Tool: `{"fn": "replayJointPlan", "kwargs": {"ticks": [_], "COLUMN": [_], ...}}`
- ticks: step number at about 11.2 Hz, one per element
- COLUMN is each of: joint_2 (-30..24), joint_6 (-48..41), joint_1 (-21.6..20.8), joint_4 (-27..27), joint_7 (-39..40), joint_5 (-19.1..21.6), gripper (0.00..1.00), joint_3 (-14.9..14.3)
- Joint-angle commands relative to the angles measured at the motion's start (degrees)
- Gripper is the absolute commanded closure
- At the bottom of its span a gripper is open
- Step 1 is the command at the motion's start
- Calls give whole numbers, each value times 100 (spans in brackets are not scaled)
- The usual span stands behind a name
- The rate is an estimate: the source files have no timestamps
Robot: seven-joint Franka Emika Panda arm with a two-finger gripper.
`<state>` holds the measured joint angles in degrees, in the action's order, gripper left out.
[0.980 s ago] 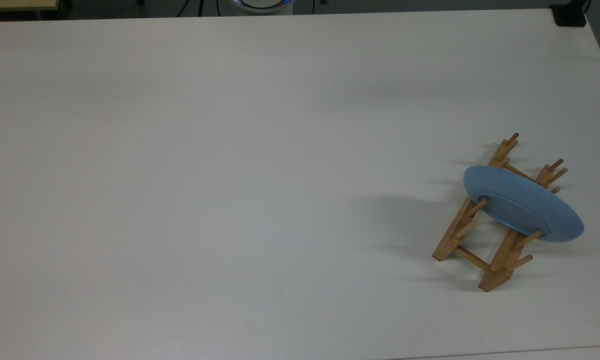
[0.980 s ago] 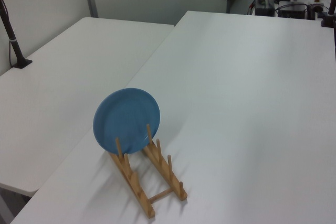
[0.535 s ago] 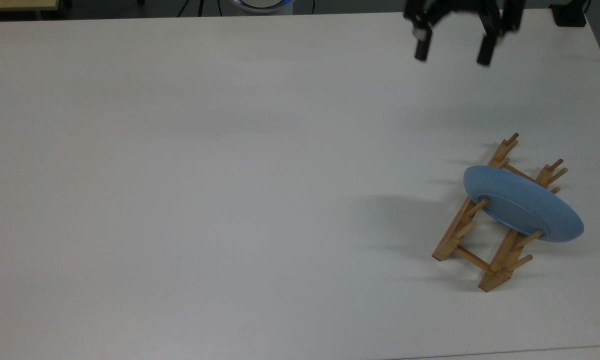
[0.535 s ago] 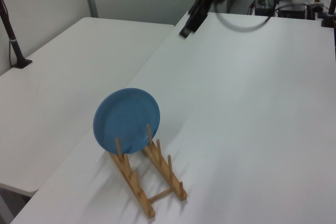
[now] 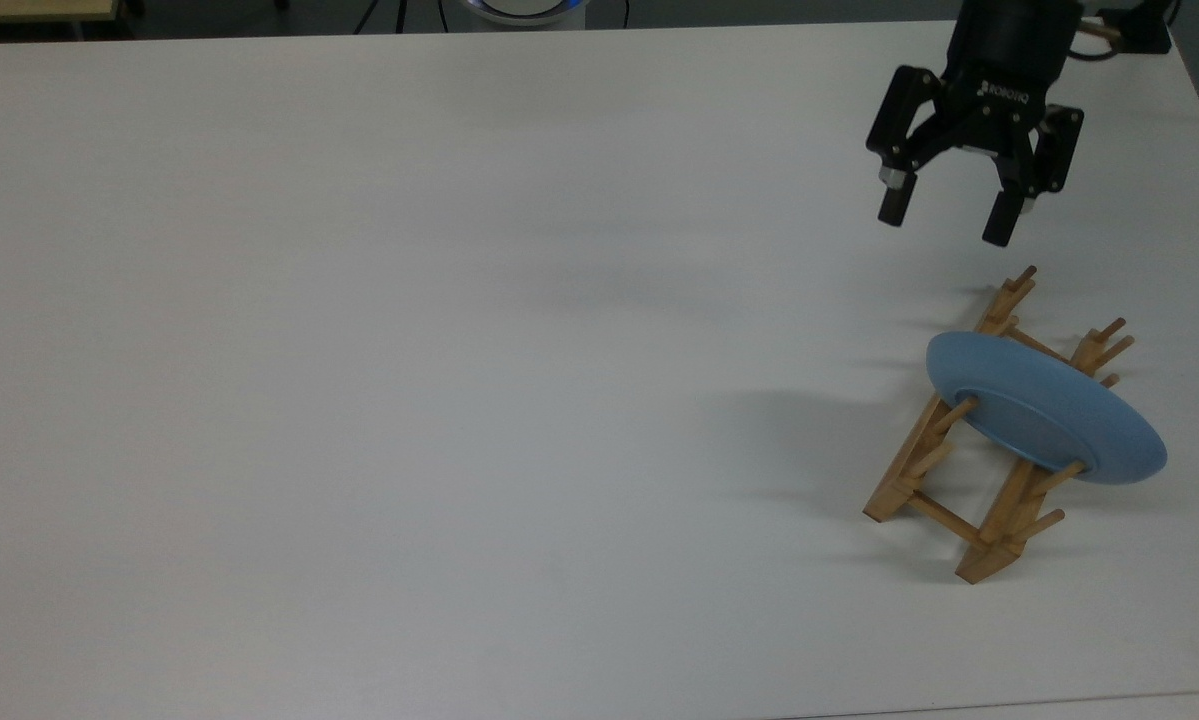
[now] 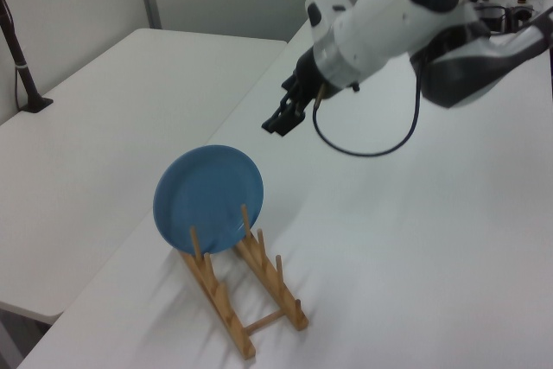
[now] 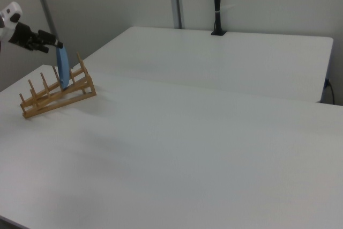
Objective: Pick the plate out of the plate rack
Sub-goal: 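Move the open gripper down toward the rim of the blue plate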
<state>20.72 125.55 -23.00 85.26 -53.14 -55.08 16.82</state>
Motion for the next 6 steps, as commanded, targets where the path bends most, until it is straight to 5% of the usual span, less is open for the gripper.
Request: {"fn": "replayJointPlan", "kwargs": {"ticks": [1,3,6], "joint_2": [405,703,977], "joint_6": [118,277,277], "joint_1": [-126,-205,-258], "joint_4": [-150,-272,-562], "joint_7": [-757,-1320,-1550], "joint_5": [-844,-1372,-1576], "gripper": [3,5,6], "joint_3": [-48,-48,-48]}}
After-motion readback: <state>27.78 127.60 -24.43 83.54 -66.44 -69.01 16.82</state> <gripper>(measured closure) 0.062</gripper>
